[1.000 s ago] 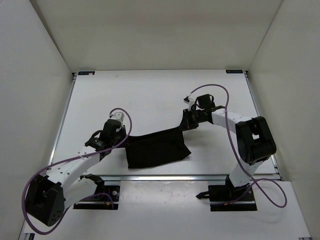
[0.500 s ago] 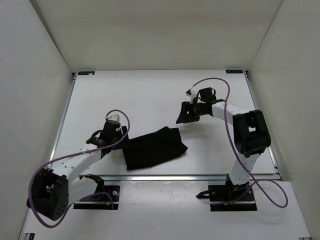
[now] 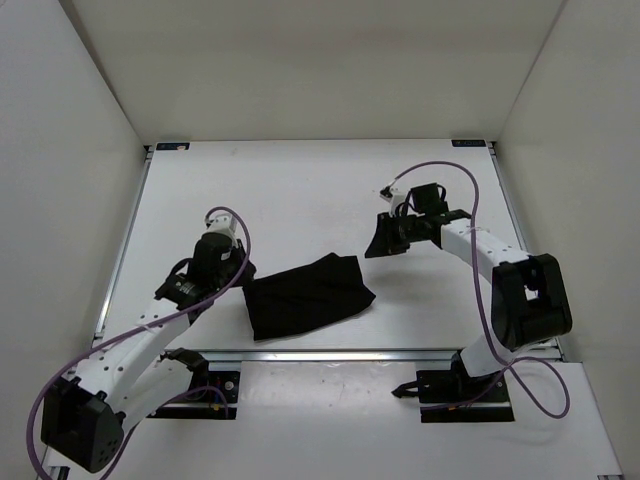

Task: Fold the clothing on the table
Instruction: Fold the skirt

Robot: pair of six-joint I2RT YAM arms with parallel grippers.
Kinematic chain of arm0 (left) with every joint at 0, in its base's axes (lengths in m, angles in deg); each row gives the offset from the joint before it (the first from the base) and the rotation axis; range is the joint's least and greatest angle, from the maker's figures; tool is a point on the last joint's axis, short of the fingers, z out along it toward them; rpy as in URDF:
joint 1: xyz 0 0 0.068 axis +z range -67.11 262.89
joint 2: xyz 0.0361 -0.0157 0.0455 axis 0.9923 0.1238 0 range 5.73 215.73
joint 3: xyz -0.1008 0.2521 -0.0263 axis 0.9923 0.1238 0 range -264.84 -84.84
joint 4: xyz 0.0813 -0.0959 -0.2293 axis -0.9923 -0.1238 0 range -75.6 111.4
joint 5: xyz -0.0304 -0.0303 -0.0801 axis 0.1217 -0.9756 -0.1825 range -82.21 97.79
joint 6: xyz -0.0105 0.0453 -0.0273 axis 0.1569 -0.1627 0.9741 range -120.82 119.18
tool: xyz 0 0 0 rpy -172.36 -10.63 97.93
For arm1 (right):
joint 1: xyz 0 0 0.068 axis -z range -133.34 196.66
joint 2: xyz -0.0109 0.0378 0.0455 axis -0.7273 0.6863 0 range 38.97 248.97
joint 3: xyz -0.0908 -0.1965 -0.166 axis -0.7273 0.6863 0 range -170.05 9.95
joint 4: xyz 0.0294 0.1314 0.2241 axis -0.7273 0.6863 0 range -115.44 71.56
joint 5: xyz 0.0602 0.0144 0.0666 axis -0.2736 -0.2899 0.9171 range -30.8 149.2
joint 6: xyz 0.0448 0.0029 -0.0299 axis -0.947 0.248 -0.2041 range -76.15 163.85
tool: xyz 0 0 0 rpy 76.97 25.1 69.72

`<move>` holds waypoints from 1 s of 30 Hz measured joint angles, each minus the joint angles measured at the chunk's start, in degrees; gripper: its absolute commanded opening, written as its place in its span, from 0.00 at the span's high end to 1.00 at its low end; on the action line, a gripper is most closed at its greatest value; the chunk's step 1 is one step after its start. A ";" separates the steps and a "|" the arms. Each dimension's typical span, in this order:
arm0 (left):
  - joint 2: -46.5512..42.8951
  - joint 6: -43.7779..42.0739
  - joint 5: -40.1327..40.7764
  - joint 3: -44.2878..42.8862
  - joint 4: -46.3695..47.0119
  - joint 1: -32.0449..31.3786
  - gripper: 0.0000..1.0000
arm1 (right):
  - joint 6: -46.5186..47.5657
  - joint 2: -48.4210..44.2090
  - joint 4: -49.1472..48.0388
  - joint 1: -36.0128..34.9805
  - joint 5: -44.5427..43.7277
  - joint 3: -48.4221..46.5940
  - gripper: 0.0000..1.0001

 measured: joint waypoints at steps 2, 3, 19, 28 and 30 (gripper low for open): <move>-0.48 1.03 -0.57 1.38 -0.35 -1.20 0.88 | -0.76 -1.27 0.22 -1.70 0.66 1.66 0.52; -0.42 1.53 -0.74 2.16 -0.39 -1.99 0.90 | -0.79 -1.55 0.15 -2.69 0.85 2.34 0.48; 9.60 5.88 -8.50 8.74 5.18 -7.21 1.00 | -1.90 -0.35 -4.83 -9.94 6.36 5.75 0.97; 19.04 4.59 -8.24 5.64 4.35 -8.22 1.00 | 1.40 6.75 -0.15 -7.74 2.82 12.41 1.00; 19.69 4.22 -8.26 5.03 4.15 -8.17 1.00 | 1.44 6.69 0.20 -5.70 2.78 12.44 1.00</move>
